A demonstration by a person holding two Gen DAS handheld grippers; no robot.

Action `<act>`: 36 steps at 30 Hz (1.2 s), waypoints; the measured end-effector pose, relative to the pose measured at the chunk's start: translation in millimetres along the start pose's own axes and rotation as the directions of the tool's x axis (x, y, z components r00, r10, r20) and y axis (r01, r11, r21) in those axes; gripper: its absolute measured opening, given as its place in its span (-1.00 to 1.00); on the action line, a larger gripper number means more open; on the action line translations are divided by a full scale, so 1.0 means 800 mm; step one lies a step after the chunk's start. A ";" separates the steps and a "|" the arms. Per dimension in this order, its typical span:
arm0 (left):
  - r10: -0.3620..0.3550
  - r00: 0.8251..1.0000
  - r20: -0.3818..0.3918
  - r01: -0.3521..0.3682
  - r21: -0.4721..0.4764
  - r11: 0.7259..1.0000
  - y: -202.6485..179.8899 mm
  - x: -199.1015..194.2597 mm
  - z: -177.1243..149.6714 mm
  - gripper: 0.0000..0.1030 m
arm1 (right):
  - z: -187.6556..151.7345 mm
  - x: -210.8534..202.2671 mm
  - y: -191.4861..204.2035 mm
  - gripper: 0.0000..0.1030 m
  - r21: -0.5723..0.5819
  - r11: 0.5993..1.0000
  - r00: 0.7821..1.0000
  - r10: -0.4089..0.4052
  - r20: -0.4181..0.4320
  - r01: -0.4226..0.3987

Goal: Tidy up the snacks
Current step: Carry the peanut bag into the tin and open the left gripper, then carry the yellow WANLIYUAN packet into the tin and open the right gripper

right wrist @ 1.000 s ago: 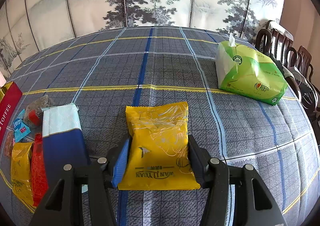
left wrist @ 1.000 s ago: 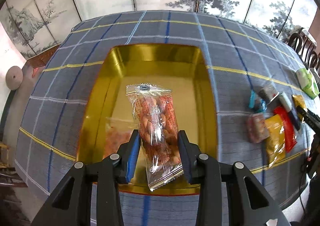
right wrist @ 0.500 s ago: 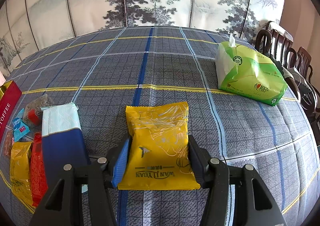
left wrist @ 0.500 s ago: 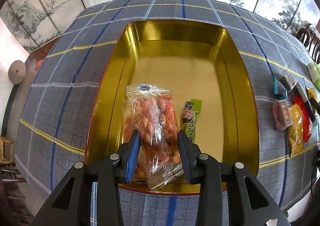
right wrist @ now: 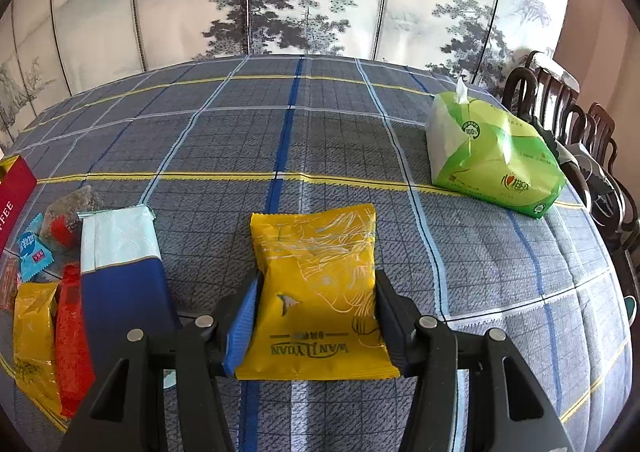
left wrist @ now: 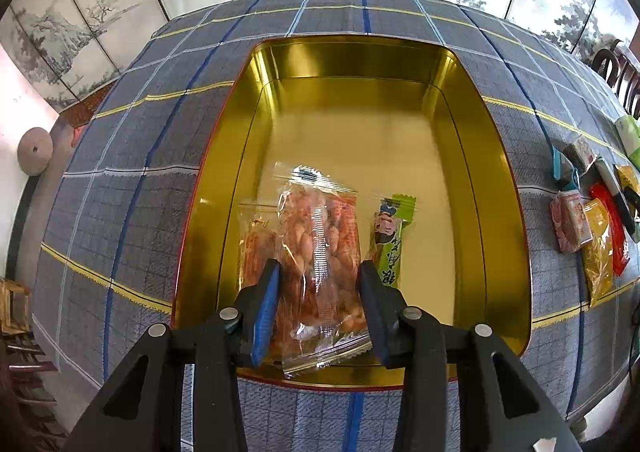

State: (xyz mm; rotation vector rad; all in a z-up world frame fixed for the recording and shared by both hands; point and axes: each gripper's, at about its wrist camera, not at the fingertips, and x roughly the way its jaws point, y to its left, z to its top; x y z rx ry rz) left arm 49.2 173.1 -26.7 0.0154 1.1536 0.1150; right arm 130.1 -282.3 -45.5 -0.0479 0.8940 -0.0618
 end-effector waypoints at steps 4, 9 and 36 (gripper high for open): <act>-0.004 1.000 0.004 0.004 -0.002 1.000 0.002 -0.001 -0.002 -0.10 | 0.003 -0.005 0.001 0.07 0.018 1.000 1.000 -0.013 0.007 0.013; 0.001 1.000 0.026 -0.001 -0.004 1.000 0.007 -0.006 -0.005 0.15 | 0.013 -0.021 0.006 0.07 0.036 0.999 0.999 -0.016 0.028 0.015; 0.101 0.978 0.183 -0.065 -0.194 0.979 0.097 -0.095 -0.040 0.63 | 0.027 -0.139 0.310 0.07 -0.219 0.906 0.924 0.379 0.045 -0.361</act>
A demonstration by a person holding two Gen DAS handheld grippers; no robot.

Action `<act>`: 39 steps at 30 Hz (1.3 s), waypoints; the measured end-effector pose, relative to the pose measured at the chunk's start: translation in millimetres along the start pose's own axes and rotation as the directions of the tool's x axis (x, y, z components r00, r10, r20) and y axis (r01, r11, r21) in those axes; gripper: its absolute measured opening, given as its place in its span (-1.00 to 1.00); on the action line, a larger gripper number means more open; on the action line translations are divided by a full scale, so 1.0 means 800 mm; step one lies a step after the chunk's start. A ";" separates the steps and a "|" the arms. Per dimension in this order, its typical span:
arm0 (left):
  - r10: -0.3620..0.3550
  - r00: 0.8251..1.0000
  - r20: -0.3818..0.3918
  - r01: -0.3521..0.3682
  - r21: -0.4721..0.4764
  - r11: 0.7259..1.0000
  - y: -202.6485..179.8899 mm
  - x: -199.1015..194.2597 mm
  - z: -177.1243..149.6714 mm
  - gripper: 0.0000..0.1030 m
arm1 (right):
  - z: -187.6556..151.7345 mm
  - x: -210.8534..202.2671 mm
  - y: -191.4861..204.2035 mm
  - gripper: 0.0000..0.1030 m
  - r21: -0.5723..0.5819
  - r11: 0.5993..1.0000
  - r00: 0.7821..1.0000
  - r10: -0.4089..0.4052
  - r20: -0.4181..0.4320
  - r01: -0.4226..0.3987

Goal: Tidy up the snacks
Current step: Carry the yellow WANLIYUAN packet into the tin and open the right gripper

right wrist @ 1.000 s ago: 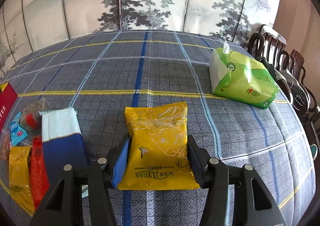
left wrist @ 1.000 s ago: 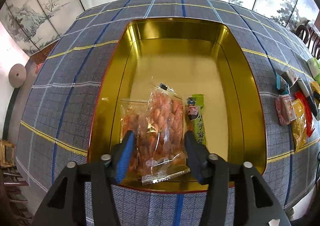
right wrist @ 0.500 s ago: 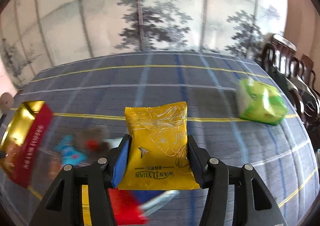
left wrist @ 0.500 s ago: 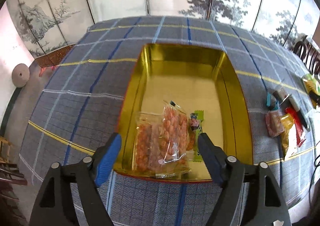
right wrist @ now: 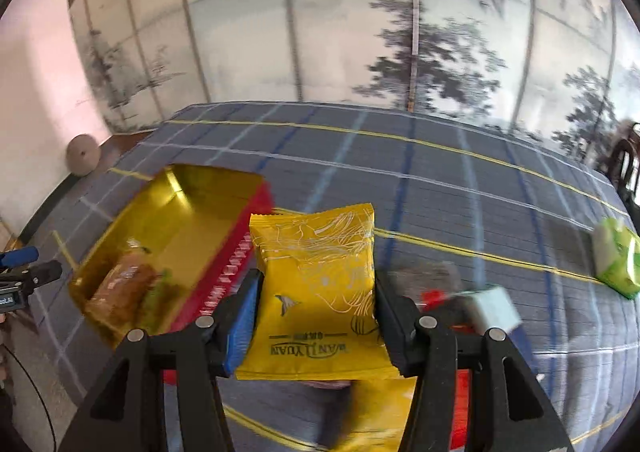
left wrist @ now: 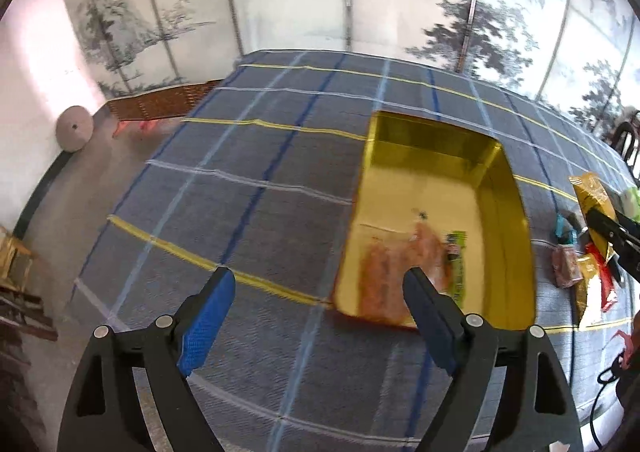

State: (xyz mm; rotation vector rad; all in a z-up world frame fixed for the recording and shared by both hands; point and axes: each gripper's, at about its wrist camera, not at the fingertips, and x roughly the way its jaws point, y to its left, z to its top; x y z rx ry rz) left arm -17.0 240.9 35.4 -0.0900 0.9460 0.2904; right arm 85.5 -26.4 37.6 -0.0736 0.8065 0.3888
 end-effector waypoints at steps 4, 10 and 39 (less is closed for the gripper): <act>0.033 0.999 0.000 -0.033 -0.023 0.999 0.014 -0.004 -0.005 0.63 | 0.004 0.005 0.038 0.07 -0.035 0.999 0.999 0.032 -0.011 -0.032; 0.042 0.999 -0.016 -0.043 -0.052 0.998 0.032 -0.002 -0.014 0.63 | 0.003 0.021 0.088 0.07 -0.097 0.992 0.997 0.071 -0.043 -0.075; 0.046 0.996 -0.080 -0.057 -0.148 0.987 0.086 0.005 -0.049 0.63 | -0.010 0.090 0.172 0.08 -0.176 0.980 0.984 0.059 -0.169 -0.089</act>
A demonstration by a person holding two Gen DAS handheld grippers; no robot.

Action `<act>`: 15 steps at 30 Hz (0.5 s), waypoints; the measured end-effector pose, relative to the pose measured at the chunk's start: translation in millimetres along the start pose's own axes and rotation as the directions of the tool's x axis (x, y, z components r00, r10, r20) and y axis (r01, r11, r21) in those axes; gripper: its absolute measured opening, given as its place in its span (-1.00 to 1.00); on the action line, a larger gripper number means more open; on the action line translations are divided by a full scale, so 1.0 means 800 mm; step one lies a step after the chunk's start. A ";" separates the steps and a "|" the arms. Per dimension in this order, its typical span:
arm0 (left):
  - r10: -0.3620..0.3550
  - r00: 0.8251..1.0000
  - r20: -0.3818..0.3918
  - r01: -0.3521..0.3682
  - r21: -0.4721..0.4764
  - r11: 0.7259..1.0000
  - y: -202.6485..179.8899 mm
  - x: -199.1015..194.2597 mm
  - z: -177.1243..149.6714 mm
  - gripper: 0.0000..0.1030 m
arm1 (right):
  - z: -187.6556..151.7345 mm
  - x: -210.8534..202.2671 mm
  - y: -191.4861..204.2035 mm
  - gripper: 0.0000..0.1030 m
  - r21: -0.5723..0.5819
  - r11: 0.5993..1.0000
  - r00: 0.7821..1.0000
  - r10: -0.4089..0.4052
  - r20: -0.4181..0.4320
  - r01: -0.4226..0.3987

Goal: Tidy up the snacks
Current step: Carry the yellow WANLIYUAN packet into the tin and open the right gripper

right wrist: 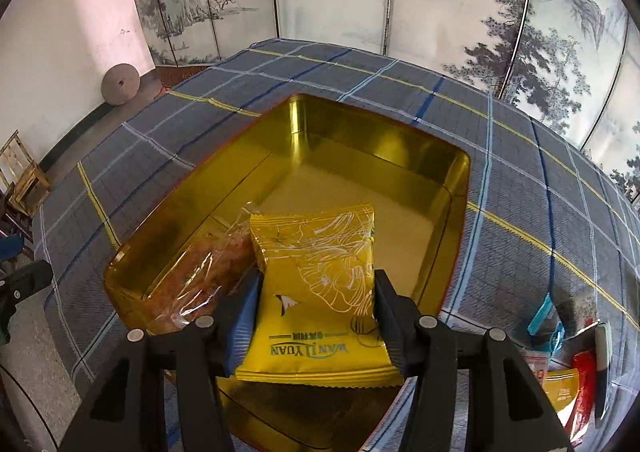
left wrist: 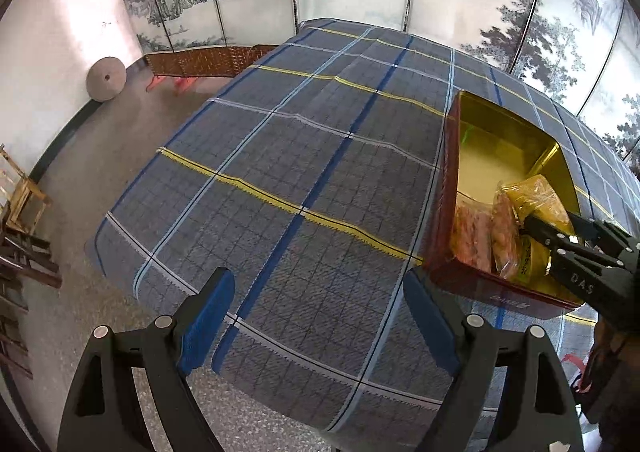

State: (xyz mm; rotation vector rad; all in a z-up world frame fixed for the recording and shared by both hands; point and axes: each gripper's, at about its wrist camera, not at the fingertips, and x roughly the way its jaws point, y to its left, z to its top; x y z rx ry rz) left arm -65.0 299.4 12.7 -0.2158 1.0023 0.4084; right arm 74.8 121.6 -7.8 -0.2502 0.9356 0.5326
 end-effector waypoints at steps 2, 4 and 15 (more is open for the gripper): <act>-0.003 1.000 -0.001 0.003 -0.002 1.000 0.000 0.001 0.000 0.63 | -0.002 0.003 0.001 0.08 0.004 1.000 1.000 0.011 -0.009 -0.011; -0.006 1.000 -0.002 0.006 -0.001 1.000 -0.003 0.001 0.000 0.63 | -0.004 0.004 0.001 0.08 0.007 1.000 1.000 0.016 -0.013 -0.016; -0.023 1.000 0.005 0.023 0.019 1.000 -0.023 -0.005 0.001 0.63 | -0.006 -0.014 -0.009 0.24 0.003 0.998 0.998 0.062 0.013 -0.062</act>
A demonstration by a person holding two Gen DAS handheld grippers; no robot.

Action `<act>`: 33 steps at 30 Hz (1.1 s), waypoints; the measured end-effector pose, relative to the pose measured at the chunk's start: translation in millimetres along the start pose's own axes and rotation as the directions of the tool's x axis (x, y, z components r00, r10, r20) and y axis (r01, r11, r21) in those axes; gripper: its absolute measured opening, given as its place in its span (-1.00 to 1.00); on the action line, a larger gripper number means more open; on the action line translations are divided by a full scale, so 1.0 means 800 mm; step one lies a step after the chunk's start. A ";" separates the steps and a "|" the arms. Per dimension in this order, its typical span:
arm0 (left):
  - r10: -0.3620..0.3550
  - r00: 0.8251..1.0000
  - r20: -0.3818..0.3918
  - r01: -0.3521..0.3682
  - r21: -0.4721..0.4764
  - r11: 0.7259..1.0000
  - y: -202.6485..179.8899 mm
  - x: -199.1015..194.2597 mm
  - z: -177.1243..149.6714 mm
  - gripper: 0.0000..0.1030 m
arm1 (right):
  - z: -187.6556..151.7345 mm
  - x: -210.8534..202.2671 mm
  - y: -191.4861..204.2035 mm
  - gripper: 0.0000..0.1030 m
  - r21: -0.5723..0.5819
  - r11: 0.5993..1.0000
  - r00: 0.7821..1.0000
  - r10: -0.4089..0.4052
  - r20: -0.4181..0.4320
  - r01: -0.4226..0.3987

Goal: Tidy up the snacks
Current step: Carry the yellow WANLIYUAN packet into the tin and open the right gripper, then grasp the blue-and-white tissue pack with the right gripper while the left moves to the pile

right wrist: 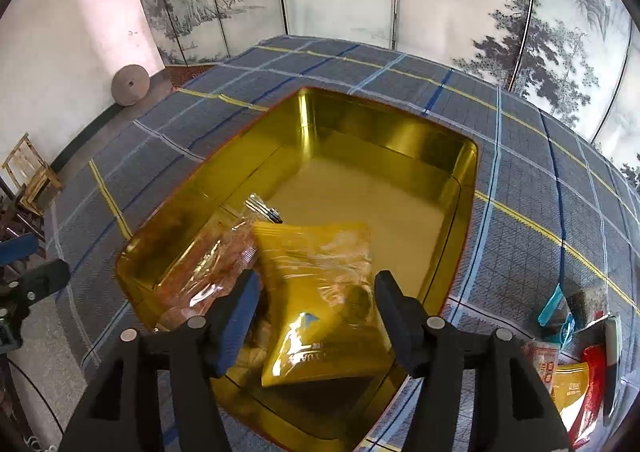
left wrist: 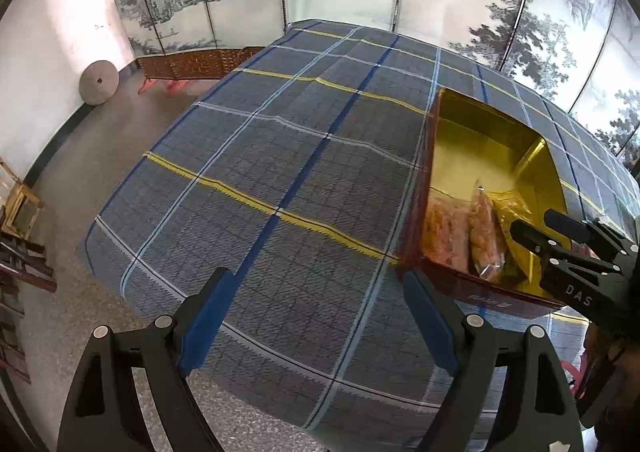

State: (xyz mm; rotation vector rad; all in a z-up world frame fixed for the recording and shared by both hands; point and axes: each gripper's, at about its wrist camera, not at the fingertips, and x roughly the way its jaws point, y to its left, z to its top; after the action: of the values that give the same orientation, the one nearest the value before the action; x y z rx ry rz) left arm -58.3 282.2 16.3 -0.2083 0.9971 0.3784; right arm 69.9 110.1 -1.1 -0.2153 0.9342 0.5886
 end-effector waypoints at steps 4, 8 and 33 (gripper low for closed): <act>-0.014 1.000 0.010 0.013 0.018 1.000 -0.017 -0.006 0.003 0.63 | -0.001 -0.025 -0.010 0.26 -0.012 0.999 0.999 0.031 0.032 -0.030; -0.031 0.999 0.021 0.030 0.047 0.998 -0.039 -0.013 0.004 0.63 | -0.005 -0.053 -0.039 0.26 -0.001 0.999 0.997 0.036 0.073 -0.036; -0.169 0.985 -0.033 0.170 0.340 0.925 -0.270 -0.022 -0.010 0.64 | -0.125 -0.091 -0.361 0.26 0.183 0.967 0.984 -0.174 -0.040 0.179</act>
State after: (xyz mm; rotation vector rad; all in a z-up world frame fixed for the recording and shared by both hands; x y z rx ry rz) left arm 13.8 78.2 27.0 0.0208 1.0230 0.0420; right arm 129.7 -197.3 -22.7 -0.1355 0.9758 0.3324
